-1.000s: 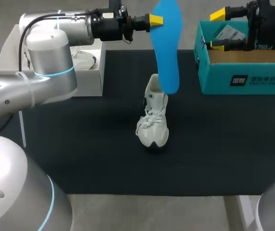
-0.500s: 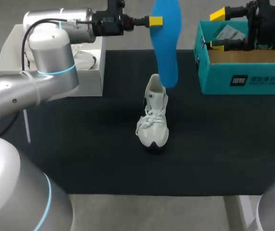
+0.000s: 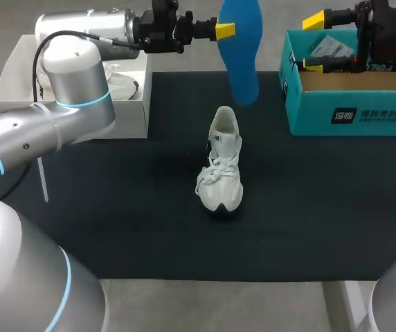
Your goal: Take the shoe out of the shoebox, open the shoe tongue, remove and reinsert the insole, then place the shoe into the shoebox
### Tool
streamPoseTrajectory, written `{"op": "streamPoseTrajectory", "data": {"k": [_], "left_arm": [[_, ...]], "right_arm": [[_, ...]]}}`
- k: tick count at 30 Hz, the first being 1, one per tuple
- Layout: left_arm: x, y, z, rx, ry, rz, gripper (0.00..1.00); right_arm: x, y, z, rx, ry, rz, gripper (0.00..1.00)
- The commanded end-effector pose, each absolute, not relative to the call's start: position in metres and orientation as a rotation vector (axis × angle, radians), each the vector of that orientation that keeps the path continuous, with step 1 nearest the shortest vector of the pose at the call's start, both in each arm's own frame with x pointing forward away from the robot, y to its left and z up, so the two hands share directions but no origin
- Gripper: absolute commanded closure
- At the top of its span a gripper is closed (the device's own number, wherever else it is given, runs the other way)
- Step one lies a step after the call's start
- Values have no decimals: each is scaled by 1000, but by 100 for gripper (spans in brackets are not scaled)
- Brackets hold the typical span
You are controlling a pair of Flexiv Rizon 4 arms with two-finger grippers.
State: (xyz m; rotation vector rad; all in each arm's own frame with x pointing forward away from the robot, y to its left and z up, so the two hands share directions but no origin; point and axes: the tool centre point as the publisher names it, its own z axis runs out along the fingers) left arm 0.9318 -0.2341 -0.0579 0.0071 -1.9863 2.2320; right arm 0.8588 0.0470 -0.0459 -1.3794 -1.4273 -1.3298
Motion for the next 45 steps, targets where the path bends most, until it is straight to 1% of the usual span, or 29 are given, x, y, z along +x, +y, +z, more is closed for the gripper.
{"op": "streamPoseTrajectory", "data": {"k": [1,5,7,9,11,45], "left_arm": [[935,-235,-48,-961,-2442,2384,100],[937,-234,-40,-1319,-2523,2386,100],[941,-232,-39,-1426,-2568,2421,100],[945,-229,-43,-1766,-2613,2355,100],[947,-228,-44,-1882,-2603,2347,100],[947,-228,-44,-1882,-2603,2347,100]], "right_arm": [[860,48,-47,-1380,-1428,-1329,0],[860,48,-47,-1380,-1428,-1329,0],[860,48,-47,-1380,-1428,-1329,0],[860,48,-47,-1380,-1428,-1329,0],[860,48,-47,-1380,-1428,-1329,0],[860,48,-47,-1380,-1428,-1329,0]]}}
